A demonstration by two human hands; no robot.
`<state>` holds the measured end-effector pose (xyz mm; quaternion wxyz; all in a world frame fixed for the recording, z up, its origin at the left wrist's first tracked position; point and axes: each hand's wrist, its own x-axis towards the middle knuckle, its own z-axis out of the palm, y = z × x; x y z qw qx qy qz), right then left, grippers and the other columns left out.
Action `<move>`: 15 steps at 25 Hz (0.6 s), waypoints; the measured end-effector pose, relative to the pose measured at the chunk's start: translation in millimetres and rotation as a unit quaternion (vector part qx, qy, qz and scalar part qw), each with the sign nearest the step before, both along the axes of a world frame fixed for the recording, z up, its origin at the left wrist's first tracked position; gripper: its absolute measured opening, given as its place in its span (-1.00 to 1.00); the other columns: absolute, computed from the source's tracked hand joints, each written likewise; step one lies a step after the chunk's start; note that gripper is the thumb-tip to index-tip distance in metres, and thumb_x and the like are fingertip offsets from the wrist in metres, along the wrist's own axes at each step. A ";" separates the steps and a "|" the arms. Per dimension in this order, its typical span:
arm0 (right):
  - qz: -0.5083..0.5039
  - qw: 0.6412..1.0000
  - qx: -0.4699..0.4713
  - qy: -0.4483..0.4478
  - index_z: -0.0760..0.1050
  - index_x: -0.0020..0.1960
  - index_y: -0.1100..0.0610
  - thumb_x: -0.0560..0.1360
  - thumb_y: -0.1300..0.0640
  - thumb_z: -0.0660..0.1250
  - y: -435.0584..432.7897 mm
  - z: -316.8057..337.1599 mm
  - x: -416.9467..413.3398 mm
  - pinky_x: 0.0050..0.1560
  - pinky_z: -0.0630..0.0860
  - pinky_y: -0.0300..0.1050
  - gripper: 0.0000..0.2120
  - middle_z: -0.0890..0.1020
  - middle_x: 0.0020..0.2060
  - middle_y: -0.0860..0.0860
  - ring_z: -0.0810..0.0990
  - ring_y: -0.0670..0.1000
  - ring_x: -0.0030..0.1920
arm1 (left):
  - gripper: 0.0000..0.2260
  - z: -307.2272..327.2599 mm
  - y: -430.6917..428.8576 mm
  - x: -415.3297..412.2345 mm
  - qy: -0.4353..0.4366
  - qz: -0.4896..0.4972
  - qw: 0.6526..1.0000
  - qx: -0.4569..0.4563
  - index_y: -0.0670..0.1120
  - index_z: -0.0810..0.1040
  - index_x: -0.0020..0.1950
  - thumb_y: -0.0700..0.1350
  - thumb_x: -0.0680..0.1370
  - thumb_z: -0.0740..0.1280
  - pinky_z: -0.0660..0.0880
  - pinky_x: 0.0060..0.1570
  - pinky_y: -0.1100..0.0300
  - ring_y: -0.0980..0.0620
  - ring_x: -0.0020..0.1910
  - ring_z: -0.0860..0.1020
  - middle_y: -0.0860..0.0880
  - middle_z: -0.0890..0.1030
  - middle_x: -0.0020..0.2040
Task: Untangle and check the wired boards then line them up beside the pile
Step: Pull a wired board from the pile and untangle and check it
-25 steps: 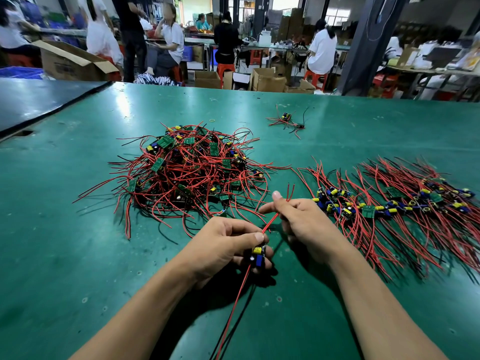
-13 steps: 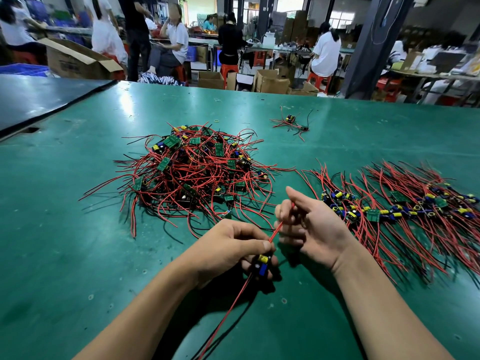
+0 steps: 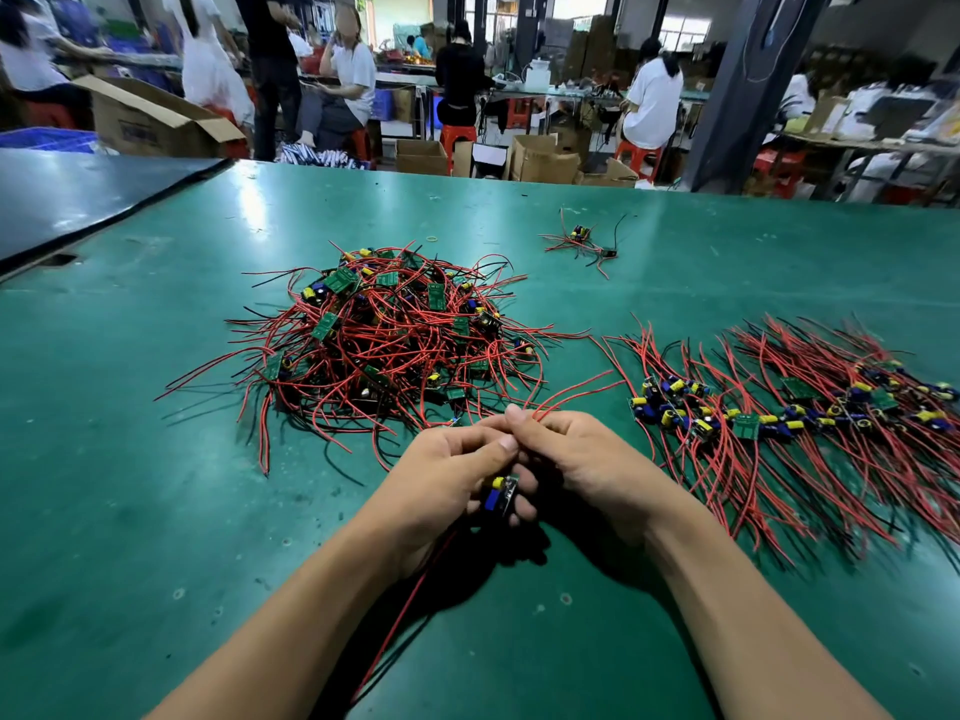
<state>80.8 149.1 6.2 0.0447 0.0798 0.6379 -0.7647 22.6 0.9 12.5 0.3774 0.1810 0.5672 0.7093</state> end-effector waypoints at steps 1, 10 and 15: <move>0.000 1.000 0.000 0.004 0.66 0.14 0.17 0.56 -0.15 0.36 2.1 1.1 1.2 -0.30 0.57 -0.08 -0.60 0.52 -0.29 0.21 0.56 0.10 -0.39 | -0.83 0.5 -0.3 -0.3 -0.014 -0.006 1.000 0.008 -0.28 0.57 -0.07 -0.21 0.61 0.26 0.53 -0.47 0.23 -0.04 -0.47 0.59 -0.16 0.62 -0.31; -0.167 0.985 0.041 0.024 0.72 -0.05 0.09 0.52 -0.20 0.35 9.8 2.2 -4.9 -0.54 0.05 -0.30 -0.63 0.22 -0.51 -0.09 0.11 -0.12 -0.57 | -0.85 4.1 -6.1 -2.8 0.024 -0.048 0.999 -0.003 -0.20 0.59 -0.16 -0.11 0.47 0.36 0.48 -0.47 0.27 0.01 -0.52 0.53 -0.13 0.61 -0.33; -0.258 0.966 -0.025 -0.004 0.73 -0.23 0.08 0.62 -0.15 0.23 26.3 5.7 -5.7 -0.61 0.06 -0.30 -0.54 0.34 -0.45 -0.09 0.14 -0.16 -0.56 | -0.85 0.9 -4.2 2.9 0.061 -0.068 0.996 -0.021 -0.20 0.60 -0.17 -0.18 0.56 0.33 0.47 -0.42 0.24 -0.01 -0.50 0.52 -0.16 0.62 -0.32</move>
